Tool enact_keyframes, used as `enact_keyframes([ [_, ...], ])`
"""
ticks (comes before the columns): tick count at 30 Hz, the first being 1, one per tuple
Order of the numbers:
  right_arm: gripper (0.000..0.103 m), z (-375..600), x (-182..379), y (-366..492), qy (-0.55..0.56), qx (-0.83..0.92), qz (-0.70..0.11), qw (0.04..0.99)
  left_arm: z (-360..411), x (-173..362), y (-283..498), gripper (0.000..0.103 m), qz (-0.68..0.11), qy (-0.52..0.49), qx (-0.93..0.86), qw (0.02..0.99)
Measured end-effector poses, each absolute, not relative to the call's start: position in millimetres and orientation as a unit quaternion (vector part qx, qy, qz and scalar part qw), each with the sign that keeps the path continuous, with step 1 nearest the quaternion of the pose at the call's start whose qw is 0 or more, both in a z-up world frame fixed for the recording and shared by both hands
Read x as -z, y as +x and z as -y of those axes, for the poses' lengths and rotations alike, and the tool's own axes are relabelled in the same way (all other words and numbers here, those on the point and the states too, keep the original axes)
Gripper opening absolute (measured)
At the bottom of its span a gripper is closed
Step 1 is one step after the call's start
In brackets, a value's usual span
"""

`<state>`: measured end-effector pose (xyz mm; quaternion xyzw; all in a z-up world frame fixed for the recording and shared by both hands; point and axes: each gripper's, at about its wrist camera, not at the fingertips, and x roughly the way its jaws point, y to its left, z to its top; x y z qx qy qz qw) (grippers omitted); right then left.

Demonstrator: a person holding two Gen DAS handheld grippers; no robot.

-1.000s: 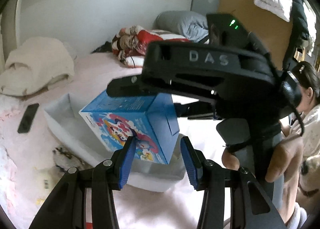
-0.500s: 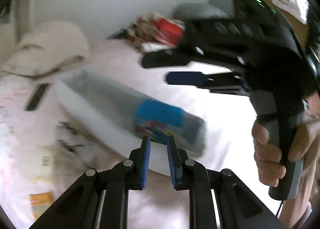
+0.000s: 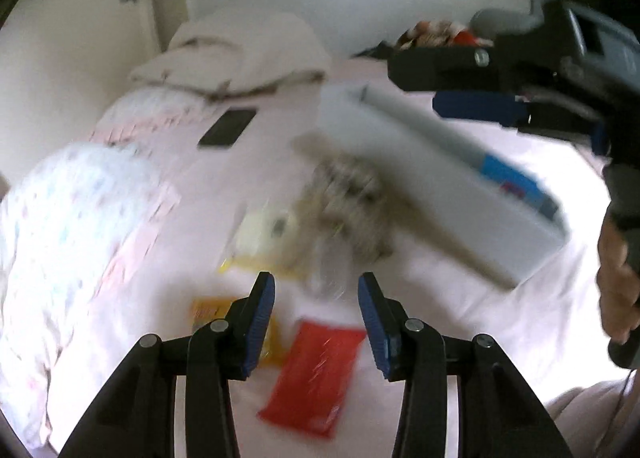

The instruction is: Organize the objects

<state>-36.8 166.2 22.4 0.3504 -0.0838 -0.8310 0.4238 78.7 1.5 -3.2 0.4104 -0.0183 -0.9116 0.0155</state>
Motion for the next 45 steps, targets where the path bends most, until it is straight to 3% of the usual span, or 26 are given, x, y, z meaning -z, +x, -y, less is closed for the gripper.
enact_keyframes([
  [6, 0.061, -115, 9, -30, 0.391, 0.825, 0.030, 0.407, 28, 46, 84, 0.041, -0.002, 0.439, 0.897, 0.041],
  [14, 0.061, -80, 41, -21, 0.424, 0.818, 0.009, 0.390, 38, 40, 79, 0.041, -0.030, 0.435, 0.899, 0.026],
  [17, 0.061, -83, 61, -18, 0.450, 0.821, -0.033, 0.350, 44, 39, 70, 0.041, -0.050, 0.444, 0.895, 0.002],
  [20, 0.061, -97, 75, -19, 0.465, 0.821, -0.023, 0.330, 41, 50, 66, 0.041, -0.020, 0.444, 0.896, 0.001],
  [28, 0.061, -97, 115, -26, 0.494, 0.801, -0.182, 0.285, 36, 89, 63, 0.042, -0.028, 0.441, 0.897, -0.014],
  [30, 0.061, -89, 132, -29, 0.499, 0.791, -0.206, 0.287, 32, 97, 68, 0.050, -0.002, 0.416, 0.909, -0.012],
  [32, 0.072, -89, 138, -27, 0.460, 0.807, -0.216, 0.301, 25, 104, 74, 0.071, 0.034, 0.386, 0.922, -0.003],
  [34, 0.086, -97, 145, -29, 0.439, 0.823, -0.201, 0.299, 25, 105, 72, 0.078, 0.031, 0.391, 0.920, -0.009],
  [37, 0.090, -107, 149, -33, 0.432, 0.834, -0.164, 0.302, 32, 107, 70, 0.098, 0.022, 0.397, 0.917, 0.023],
  [45, 0.097, -103, 149, -39, 0.435, 0.830, -0.167, 0.308, 37, 108, 67, 0.103, 0.013, 0.400, 0.915, 0.040],
])
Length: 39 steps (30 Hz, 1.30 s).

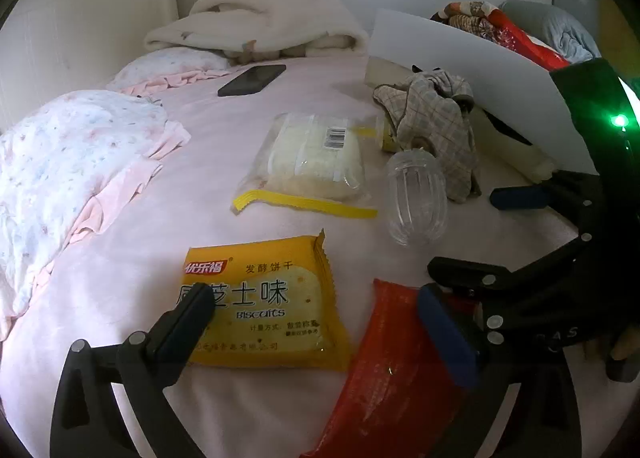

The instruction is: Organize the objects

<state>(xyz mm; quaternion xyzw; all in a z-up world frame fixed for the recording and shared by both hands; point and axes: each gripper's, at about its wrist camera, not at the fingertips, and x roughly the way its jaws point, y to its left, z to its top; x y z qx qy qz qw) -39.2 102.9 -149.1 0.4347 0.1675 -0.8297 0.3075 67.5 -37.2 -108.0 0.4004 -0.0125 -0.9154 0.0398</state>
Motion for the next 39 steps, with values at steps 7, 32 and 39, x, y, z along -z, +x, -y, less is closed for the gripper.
enact_keyframes([
  [7, 0.097, -99, 148, -40, 0.427, 0.834, -0.165, 0.307, 37, 108, 69, 0.103, 0.015, 0.401, 0.915, 0.047],
  [32, 0.098, -108, 151, -32, 0.437, 0.847, -0.133, 0.272, 22, 110, 75, 0.103, 0.026, 0.399, 0.916, 0.043],
  [39, 0.098, -108, 152, -32, 0.437, 0.847, -0.133, 0.272, 22, 111, 74, 0.103, 0.026, 0.399, 0.916, 0.044],
])
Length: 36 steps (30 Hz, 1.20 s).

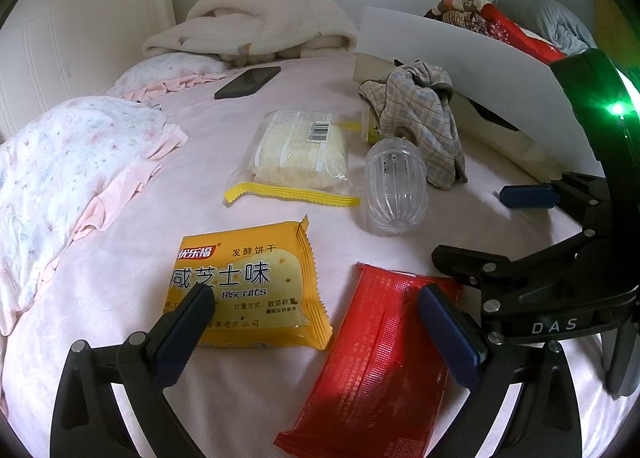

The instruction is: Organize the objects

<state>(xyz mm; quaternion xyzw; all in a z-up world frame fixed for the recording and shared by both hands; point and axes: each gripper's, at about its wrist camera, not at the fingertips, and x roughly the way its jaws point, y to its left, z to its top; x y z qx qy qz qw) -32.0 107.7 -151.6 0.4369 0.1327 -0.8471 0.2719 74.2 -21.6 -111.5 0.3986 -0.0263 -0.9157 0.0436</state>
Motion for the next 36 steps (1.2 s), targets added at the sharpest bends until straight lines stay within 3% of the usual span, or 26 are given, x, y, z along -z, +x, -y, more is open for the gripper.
enact_keyframes([
  [36, 0.098, -106.0, 151.9, -33.5, 0.437, 0.847, -0.134, 0.272, 17.3, 118.4, 65.3, 0.103, 0.026, 0.398, 0.916, 0.048],
])
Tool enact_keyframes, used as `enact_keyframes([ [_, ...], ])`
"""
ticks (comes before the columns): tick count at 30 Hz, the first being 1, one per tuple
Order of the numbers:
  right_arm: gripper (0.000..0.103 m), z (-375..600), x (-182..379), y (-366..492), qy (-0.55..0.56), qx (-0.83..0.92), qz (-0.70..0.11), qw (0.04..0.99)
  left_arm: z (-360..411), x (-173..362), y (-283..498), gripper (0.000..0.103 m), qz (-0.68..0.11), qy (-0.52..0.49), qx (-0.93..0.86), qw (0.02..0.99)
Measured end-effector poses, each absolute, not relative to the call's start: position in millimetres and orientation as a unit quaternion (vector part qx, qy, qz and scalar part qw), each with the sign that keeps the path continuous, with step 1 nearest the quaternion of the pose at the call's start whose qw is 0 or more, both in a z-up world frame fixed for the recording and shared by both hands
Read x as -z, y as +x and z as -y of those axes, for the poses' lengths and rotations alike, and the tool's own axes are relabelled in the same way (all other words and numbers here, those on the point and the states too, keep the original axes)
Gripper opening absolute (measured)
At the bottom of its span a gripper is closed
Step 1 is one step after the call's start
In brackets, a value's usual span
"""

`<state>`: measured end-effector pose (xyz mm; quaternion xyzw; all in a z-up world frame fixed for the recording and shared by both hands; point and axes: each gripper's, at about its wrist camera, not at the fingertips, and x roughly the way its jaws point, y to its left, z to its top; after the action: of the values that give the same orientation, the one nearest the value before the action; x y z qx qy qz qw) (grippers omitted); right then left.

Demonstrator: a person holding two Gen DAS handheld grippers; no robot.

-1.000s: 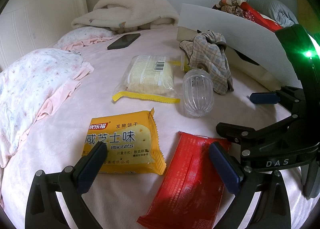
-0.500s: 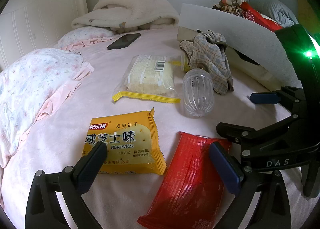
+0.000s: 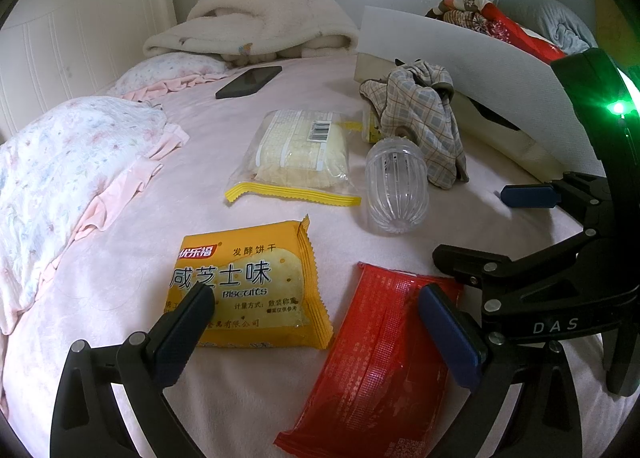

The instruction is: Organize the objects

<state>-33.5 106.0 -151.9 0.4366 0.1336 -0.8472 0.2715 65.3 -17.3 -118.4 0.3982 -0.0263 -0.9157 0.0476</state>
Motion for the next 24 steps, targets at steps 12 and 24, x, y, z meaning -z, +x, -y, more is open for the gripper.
enact_keyframes([
  [12, 0.098, -105.3, 152.1, -34.0, 0.437, 0.847, -0.133, 0.272, 16.1, 120.3, 65.4, 0.103, 0.024, 0.399, 0.915, 0.053],
  [24, 0.098, -108.3, 152.8, -37.9, 0.438, 0.847, -0.129, 0.272, 17.2, 120.8, 65.2, 0.103, 0.018, 0.402, 0.913, 0.063],
])
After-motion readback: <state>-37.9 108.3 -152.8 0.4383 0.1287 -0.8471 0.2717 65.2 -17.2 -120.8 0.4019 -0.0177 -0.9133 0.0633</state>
